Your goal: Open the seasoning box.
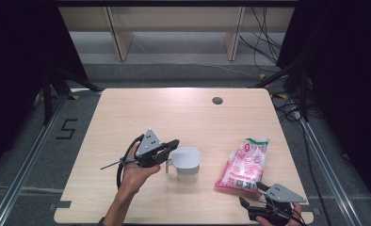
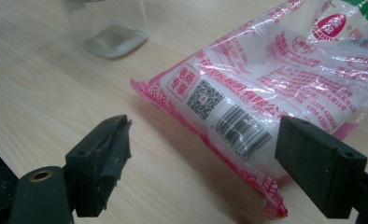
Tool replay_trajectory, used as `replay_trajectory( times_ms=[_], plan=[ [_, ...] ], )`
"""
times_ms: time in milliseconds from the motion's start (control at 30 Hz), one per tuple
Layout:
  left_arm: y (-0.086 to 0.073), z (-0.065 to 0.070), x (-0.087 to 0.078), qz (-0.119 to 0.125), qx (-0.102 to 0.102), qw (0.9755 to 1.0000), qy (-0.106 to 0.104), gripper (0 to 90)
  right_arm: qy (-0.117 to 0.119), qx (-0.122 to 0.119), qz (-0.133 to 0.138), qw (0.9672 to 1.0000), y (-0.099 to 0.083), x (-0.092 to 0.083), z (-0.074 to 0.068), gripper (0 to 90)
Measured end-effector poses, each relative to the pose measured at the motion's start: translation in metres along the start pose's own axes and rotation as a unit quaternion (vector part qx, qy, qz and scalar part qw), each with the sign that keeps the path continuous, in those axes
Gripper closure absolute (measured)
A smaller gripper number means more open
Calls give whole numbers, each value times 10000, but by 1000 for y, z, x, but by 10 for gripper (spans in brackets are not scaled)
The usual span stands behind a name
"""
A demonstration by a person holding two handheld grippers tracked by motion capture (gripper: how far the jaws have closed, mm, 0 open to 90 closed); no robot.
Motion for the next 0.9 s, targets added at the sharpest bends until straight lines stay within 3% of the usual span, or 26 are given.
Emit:
replay_trajectory(
  times_ms=[67,133,167,200,233,333,400,433,600,767,900],
  plan=[
    [0,0,1,39,-47,10000,51,891,-89,68,72,9999,2,1,-1,190],
    [-2,0,1,36,-128,9999,21,891,9,22,52,10000,1,0,-1,190],
    [-3,0,1,69,-192,9998,25,891,-29,258,39,9997,0,0,-4,190],
    [-4,-1,1,49,-163,9998,44,891,-33,268,-29,9996,-1,-1,-5,190],
    [-6,-1,1,48,-194,9998,57,891,-3,91,65,9999,1,0,-1,190],
    [-10,-1,-1,54,-211,9997,86,891,3,57,72,10000,1,0,-1,190],
    [-12,0,0,63,-204,9997,67,891,-79,64,86,9999,2,1,-1,190],
    [-16,0,-2,-14,-204,9997,96,891,-29,275,24,9996,1,0,-5,190],
    [-23,0,-6,19,-219,9997,91,891,-16,113,-8,9999,1,0,-4,191],
    [-31,6,-9,-93,-260,9995,123,891,-72,168,10,9998,1,-1,-4,191],
    [-34,3,-12,10,-190,9997,165,891,-28,170,22,9998,2,0,-5,191]
  ],
)
Point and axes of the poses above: each handheld gripper's, and its own axes: x roughly forward along the jaws, y roughly out of its top, z roughly to its right, the point moved 7 cm from there along x, roughly forward along the jaws, and after that the axes turned 6 degrees about y, right-handed, at the moved point
